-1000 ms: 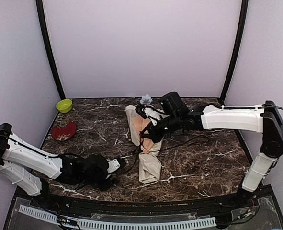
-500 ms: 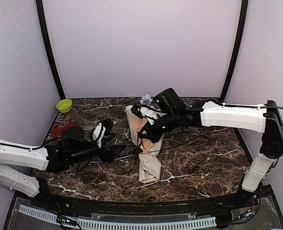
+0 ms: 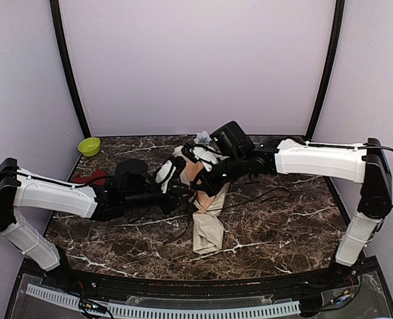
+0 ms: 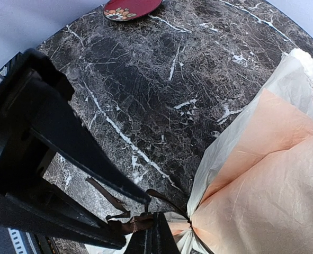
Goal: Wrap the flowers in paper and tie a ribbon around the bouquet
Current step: Adjust the left side of the half-tied ribbon on the folded bouquet.
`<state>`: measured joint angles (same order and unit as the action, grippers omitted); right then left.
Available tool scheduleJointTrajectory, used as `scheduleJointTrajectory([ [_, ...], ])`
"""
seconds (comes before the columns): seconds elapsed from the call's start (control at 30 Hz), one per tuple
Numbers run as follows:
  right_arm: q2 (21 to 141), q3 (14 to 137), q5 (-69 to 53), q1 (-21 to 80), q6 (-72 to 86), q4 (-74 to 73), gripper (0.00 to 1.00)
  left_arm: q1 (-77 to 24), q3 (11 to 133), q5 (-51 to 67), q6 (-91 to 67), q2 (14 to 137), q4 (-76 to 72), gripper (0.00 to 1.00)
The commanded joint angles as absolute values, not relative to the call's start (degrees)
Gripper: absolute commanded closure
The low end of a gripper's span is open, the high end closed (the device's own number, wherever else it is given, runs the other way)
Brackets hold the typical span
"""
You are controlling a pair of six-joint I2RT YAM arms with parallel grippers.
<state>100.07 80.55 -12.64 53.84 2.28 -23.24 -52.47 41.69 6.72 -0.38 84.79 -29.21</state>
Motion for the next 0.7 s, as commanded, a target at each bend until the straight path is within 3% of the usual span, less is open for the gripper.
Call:
scheduleJointTrajectory([
  [0.0,99.50,79.95,-13.20,54.49,2.69,-21.80,1.00,-51.95,45.20,6.37,0.09,86.12,-24.28,0.87],
  [0.03,99.50,79.86,-13.01,54.49,2.57,-21.83,1.00,-51.90,45.31,6.68,0.02,86.10,-24.03,0.98],
  [0.07,99.47,79.69,-12.87,54.49,2.49,-21.80,1.00,-51.86,45.02,7.22,-0.12,86.00,-24.38,1.00],
  [0.3,100.45,77.42,-14.23,54.49,2.68,-18.88,1.00,-51.86,42.67,6.53,0.04,82.42,-26.63,1.00],
  [0.5,101.90,75.71,-16.93,54.49,3.63,-15.81,0.85,-51.86,44.04,6.27,3.43,78.58,-22.80,1.00],
  [0.67,101.63,74.09,-18.36,54.51,4.76,-12.23,0.78,-51.85,45.88,7.35,4.81,77.59,-19.70,1.00],
])
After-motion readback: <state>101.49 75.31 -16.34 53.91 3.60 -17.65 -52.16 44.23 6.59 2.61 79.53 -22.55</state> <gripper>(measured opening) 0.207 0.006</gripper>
